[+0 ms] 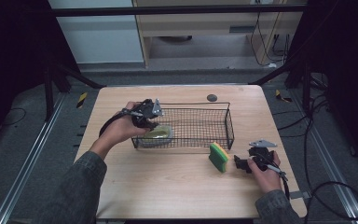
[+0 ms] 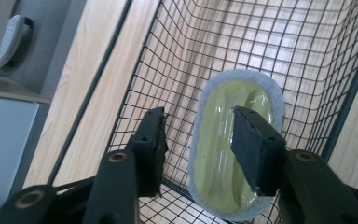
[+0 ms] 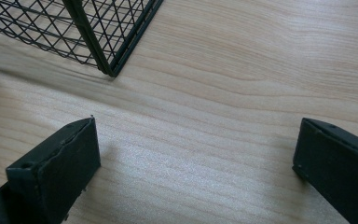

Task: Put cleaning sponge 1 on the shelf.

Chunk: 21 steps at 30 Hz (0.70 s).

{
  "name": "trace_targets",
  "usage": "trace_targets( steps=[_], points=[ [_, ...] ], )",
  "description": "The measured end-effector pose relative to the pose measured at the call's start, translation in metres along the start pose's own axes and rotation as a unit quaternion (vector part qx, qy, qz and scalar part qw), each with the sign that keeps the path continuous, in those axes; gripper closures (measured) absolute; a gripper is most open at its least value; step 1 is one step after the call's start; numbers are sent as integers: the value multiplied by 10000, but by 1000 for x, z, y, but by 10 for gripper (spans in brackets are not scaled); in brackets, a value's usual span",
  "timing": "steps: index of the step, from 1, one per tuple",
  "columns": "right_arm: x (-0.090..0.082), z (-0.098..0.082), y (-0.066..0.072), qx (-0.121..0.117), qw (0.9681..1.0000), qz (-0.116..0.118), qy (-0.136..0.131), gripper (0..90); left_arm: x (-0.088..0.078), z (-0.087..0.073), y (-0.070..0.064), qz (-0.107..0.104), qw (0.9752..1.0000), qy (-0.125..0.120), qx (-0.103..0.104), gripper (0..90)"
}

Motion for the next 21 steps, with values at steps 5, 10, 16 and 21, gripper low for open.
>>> trace_targets(
  steps=[5, 10, 16, 21],
  points=[
    [0, 0, 0, -1, 10000, 0, 1, 7, -7, 2, 2, 276, 9982, -219, -492, 248],
    [0, 0, 0, 0, 10000, 0, 1, 7, -20, -1, -3, 338, 9947, -466, -846, 91],
    [0, 0, 0, 2, 10000, 2, 1, 7, -40, -12, -6, 484, 9844, -941, -1406, 52],
    [0, 0, 0, 2, 10000, 2, 1, 7, -52, -29, -11, 656, 9744, -1190, -1791, 50]
  ],
)
Point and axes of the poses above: each handheld gripper's, and its own axes: x roughly forward along the jaws, z roughly out of its top, y roughly to its left, the point moved 7 cm from there along x, roughly forward along the jaws, and after that the axes turned 8 degrees about -y, right-handed, at the moved point
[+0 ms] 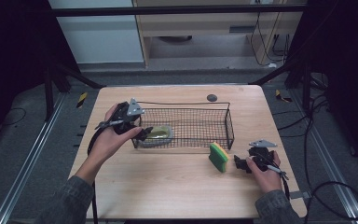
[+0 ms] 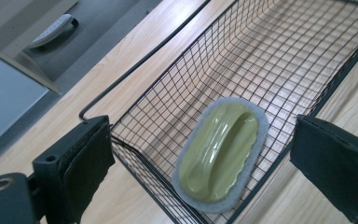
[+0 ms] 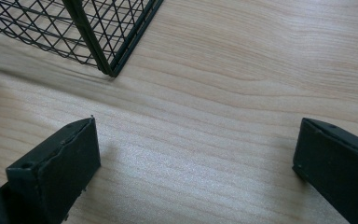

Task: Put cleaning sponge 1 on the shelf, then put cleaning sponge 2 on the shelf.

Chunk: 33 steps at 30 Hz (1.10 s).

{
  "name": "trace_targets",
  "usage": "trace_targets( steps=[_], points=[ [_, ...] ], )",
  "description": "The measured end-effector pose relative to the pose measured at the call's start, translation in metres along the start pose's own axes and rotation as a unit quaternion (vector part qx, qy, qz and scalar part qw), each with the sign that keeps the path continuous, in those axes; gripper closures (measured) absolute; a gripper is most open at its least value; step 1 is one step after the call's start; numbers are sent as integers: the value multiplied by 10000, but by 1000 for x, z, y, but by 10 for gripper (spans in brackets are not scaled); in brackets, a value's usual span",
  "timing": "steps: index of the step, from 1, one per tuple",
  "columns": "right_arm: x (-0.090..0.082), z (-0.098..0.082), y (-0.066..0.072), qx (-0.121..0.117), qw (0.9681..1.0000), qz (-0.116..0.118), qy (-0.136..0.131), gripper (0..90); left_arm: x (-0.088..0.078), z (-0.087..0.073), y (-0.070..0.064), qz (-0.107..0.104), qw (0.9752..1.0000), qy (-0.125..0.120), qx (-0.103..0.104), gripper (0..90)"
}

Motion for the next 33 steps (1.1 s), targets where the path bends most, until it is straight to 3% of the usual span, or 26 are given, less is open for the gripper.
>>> trace_targets(
  steps=[6, 10, 12, 15, 17, 20, 24, 26, 27, 30, 32, 33],
  points=[
    [-2, 0, -1, 4, 10000, 25, 70, 43, -10, -29, -4, 78, 9995, -59, -284, 49],
    [-9, 2, -1, 17, 9997, 119, 232, 90, -15, -56, -4, 307, 9976, -95, -617, 52],
    [-13, 4, -1, -17, 9997, 117, 210, 98, -13, -78, -7, 267, 9942, -107, -1033, 52],
    [-19, 4, 2, -56, 9996, 145, 246, 93, -10, -103, -7, 319, 9921, 69, -1214, 55],
    [-24, 3, 4, -95, 9993, 179, 320, 87, -8, -119, -6, 392, 9894, 104, -1396, 61],
    [-35, -4, 11, -244, 9977, 302, 548, 87, -4, -139, -3, 418, 9854, 349, -1613, 63],
    [-43, -6, 18, -308, 9968, 467, 576, 94, 0, -156, -3, 454, 9857, 635, -1496, 63],
    [-51, -7, 28, -336, 9955, 613, 644, 92, 2, -161, -2, 426, 9830, 673, -1652, 63],
    [-54, -7, 32, -357, 9949, 663, 672, 92, 3, -164, -3, 323, 9801, 629, -1856, 63],
    [-60, -9, 42, -390, 9933, 788, 754, 92, 5, -167, -3, 378, 9798, 674, -1843, 63],
    [-65, -9, 58, -575, 9901, 949, 858, 96, 7, -172, -3, 370, 9784, 768, -1881, 62],
    [-65, -9, 58, -575, 9901, 949, 858, 96, 7, -172, -3, 370, 9784, 768, -1881, 60]
  ],
)
Point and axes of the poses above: each handheld gripper's, and its own axes: x roughly forward along the jaws, z roughly out of its top, y roughly to its left, the point moved 7 cm from there along x, roughly forward along the jaws, and after that the axes turned 8 degrees about -y, right-handed, at the moved point
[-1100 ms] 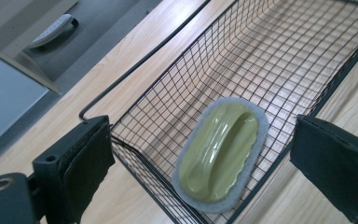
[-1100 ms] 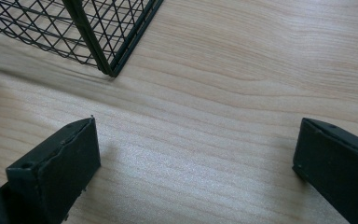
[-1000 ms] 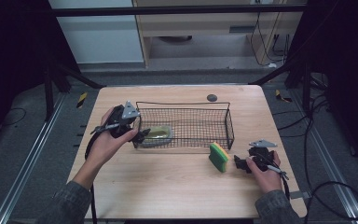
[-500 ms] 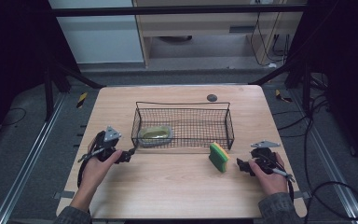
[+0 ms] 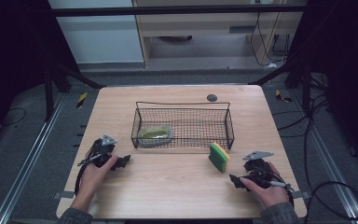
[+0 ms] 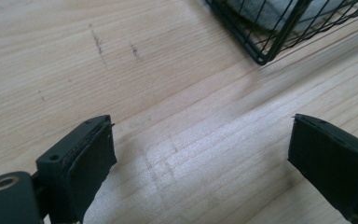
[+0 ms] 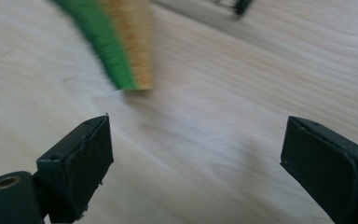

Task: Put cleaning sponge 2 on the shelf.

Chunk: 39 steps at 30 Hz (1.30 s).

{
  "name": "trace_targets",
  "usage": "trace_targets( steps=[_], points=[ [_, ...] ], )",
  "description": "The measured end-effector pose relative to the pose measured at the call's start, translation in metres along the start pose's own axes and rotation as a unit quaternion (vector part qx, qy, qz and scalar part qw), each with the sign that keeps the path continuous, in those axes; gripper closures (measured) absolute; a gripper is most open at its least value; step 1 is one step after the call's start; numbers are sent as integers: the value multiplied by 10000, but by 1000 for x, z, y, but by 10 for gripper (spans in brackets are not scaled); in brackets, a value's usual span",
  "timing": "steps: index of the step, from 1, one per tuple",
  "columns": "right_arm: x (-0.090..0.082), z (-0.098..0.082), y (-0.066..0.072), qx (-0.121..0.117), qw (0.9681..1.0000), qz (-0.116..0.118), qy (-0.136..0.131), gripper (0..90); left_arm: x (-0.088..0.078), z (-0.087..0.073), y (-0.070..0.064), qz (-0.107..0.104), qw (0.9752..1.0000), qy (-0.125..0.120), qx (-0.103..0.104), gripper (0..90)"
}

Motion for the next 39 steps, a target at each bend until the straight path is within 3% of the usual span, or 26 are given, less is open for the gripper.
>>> trace_targets(
  steps=[3, 5, 7, 11, 15, 18, 21, 24, 30, 37, 39],
  points=[
    [-4, 6, 18, -290, 9994, 63, 183, 112, 3, -2, -1, -16, 10000, -36, -17, 25],
    [-5, 9, 20, -322, 9993, 57, 203, 115, 3, -3, -1, -17, 10000, -54, -15, 20],
    [-12, 20, 26, -401, 9987, 52, 310, 119, 5, -4, 0, -25, 9996, -269, -41, 0],
    [-22, 39, 27, -627, 9970, -14, 461, 124, 6, -4, 0, -20, 9993, -366, -54, 0],
    [-27, 52, 27, -683, 9963, -63, 510, 144, 6, -4, 0, -18, 9993, -366, -53, 0],
    [-29, 73, 30, -817, 9949, -41, 593, 184, 6, -4, 0, -18, 9993, -367, -54, 0],
    [-29, 79, 31, -844, 9941, -36, 675, 202, 6, -4, 0, -12, 9993, -366, -59, 0],
    [-27, 93, 32, -863, 9932, -22, 779, 246, 6, -4, 0, -9, 9993, -366, -83, 0],
    [-20, 101, 34, -928, 9919, 71, 866, 282, 6, -4, 0, -7, 9993, -364, -78, 0],
    [3, 103, 38, -796, 9898, 230, 1159, 323, 7, -3, 0, -18, 9993, -370, -59, 0],
    [14, 103, 40, -826, 9880, 269, 1280, 348, 7, -3, 0, -19, 9993, -370, -58, 0]
  ],
)
Point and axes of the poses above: each handheld gripper's, and its own axes: x roughly forward along the jaws, z roughly out of its top, y roughly to its left, the point moved 7 cm from there along x, roughly forward along the jaws, and after that the axes turned 8 degrees about -y, right-handed, at the moved point
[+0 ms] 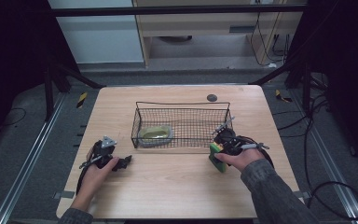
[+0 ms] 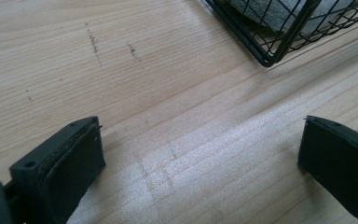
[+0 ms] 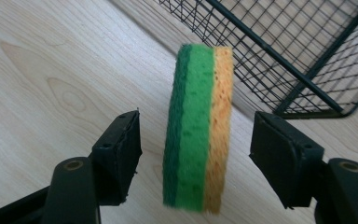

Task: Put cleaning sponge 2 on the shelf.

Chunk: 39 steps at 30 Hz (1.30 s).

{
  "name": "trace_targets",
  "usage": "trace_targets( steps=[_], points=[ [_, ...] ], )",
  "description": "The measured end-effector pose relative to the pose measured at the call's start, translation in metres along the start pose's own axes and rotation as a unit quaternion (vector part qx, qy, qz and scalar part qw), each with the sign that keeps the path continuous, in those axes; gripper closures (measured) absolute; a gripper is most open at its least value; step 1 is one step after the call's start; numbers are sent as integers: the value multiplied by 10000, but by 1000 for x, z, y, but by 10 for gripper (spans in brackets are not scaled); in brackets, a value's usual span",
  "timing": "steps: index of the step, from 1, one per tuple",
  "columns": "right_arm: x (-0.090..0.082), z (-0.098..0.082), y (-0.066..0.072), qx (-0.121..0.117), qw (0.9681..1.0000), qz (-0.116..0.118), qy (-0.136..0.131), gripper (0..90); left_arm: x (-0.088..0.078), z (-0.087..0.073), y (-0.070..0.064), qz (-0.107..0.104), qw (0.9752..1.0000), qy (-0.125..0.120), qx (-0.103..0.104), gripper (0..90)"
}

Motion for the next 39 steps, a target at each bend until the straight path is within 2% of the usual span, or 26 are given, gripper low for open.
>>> trace_targets(
  steps=[4, 5, 6, 8, 9, 11, 14, 18, 20, 24, 26, 30, 34, 39],
  points=[
    [8, 0, -1, 9, 9999, -11, 130, 401, 0, 0, 0, -3, 10000, -2, 4, 0],
    [11, -1, -2, 31, 9998, 2, 196, 511, 0, 0, 0, -4, 10000, -1, 3, 0],
    [11, -1, -2, 31, 9998, 2, 196, 511, 0, 0, 0, -4, 10000, -1, 3, 0],
    [11, -1, -2, 28, 9998, 57, 212, 629, 0, 0, 0, -4, 10000, -3, 3, 0],
    [7, -1, -4, 3, 9999, 98, 139, 639, 0, 0, 0, -4, 10000, -3, 2, 0],
    [4, -2, -4, -4, 9999, 110, 114, 641, 0, 0, 0, -6, 10000, -1, 3, 0],
    [-10, -9, -10, -9, 9999, 101, -15, 642, 0, 0, 0, -5, 10000, -1, 5, 0],
    [-31, -19, -25, -4, 9998, -5, -212, 643, 0, 0, 0, -4, 10000, 0, 5, 0],
    [-34, -20, -28, 25, 9997, -11, -232, 643, 0, 0, 0, -4, 10000, -1, 5, 0],
    [-50, -29, -52, 48, 9993, -202, -326, 642, 0, 0, 0, -5, 10000, -2, 3, 0],
    [-52, -29, -54, 44, 9992, -220, -341, 642, 0, 0, 0, -5, 10000, -2, 4, 0],
    [-59, -27, -69, 104, 9985, -351, -413, 643, 0, 0, 0, -5, 10000, -1, 5, 0],
    [-65, -19, -84, 33, 9975, -522, -481, 644, 0, 0, 0, -5, 10000, -1, 4, 0],
    [-71, -9, -95, 93, 9964, -661, -520, 644, 0, 0, 0, -5, 10000, -3, 5, 0]
  ],
)
Point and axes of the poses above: each handheld gripper's, and its own axes: x roughly forward along the jaws, z roughly out of its top, y roughly to its left, the point moved 7 cm from there along x, roughly forward along the jaws, and after that the axes turned 8 degrees about -y, right-handed, at the moved point
